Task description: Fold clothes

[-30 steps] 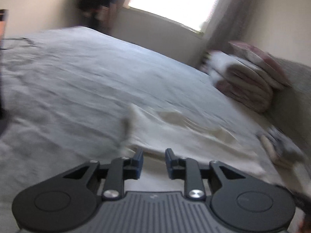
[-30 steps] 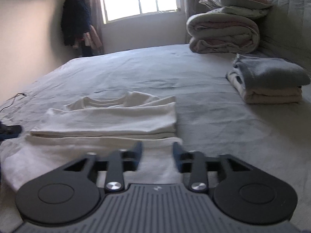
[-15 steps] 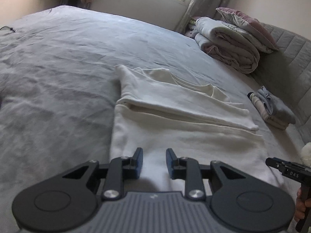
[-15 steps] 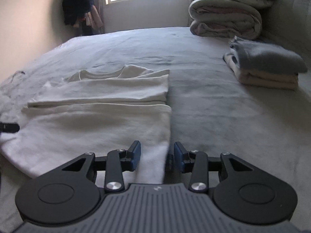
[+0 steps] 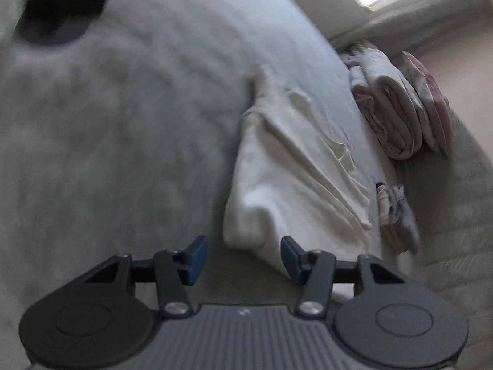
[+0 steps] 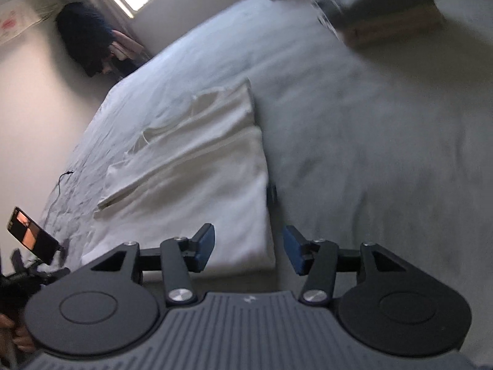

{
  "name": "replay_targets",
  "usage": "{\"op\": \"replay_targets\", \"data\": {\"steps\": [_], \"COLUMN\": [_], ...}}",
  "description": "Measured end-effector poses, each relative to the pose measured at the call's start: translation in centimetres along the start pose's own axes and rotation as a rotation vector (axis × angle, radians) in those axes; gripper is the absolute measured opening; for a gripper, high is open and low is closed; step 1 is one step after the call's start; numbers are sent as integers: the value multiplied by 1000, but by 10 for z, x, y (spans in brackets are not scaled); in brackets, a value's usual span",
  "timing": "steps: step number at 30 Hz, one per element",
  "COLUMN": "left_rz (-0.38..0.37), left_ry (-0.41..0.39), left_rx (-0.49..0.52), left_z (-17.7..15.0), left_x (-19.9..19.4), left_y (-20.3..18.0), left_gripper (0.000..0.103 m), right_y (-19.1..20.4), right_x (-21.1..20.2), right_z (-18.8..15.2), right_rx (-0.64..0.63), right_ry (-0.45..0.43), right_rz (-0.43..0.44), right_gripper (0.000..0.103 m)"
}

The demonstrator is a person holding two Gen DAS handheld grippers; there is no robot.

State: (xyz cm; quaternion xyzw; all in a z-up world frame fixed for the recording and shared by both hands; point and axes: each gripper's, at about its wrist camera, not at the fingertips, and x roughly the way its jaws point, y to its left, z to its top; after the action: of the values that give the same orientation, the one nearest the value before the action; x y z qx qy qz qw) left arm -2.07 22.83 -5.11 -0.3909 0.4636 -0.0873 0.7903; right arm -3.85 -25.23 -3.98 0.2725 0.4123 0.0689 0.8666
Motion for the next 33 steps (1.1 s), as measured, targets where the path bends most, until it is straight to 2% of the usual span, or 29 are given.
{"op": "replay_targets", "data": {"steps": [5,8,11,14,15,18,20,21,22,25,27,31,33], "left_rz": [-90,-128,-164,-171,-170,-167,-162,-150,-132,-80,-48,55,56], "left_ry": [29,0,-30,-58,-64,-85,-109,-123,-142,-220,-242,-160,-160], "left_rx": [-239,-369,-451,-497,-511,-559,-549,-530,-500,-382,-322,-303,-312], "left_z": [-6,-12,-21,-27,-29,-34,-34,-34,-34,-32,-29,-25,-24], "left_x": [10,18,26,33,36,43,42,39,35,17,8,25,24], "left_y": [27,37,37,34,33,32,26,22,17,-1,-8,-3,-4], "left_gripper": [51,50,49,37,26,15,12,10,8,7,7,8,10], "right_y": [-9,-17,-25,-32,-34,-39,-42,-43,-44,-43,-38,-35,-35], "right_x": [3,6,12,17,18,19,20,21,22,14,7,11,11], "right_z": [-7,-9,-10,-11,-12,-12,-12,-11,-10,-7,-3,-5,-6], "right_rx": [134,229,325,413,440,506,530,533,535,538,496,448,452], "right_ry": [64,72,69,60,55,31,16,11,12,3,-8,33,35], "right_rz": [70,112,141,160,166,189,189,182,176,158,144,101,103], "right_gripper": [54,54,54,54,54,51,37,21,19,16,15,16,19]}}
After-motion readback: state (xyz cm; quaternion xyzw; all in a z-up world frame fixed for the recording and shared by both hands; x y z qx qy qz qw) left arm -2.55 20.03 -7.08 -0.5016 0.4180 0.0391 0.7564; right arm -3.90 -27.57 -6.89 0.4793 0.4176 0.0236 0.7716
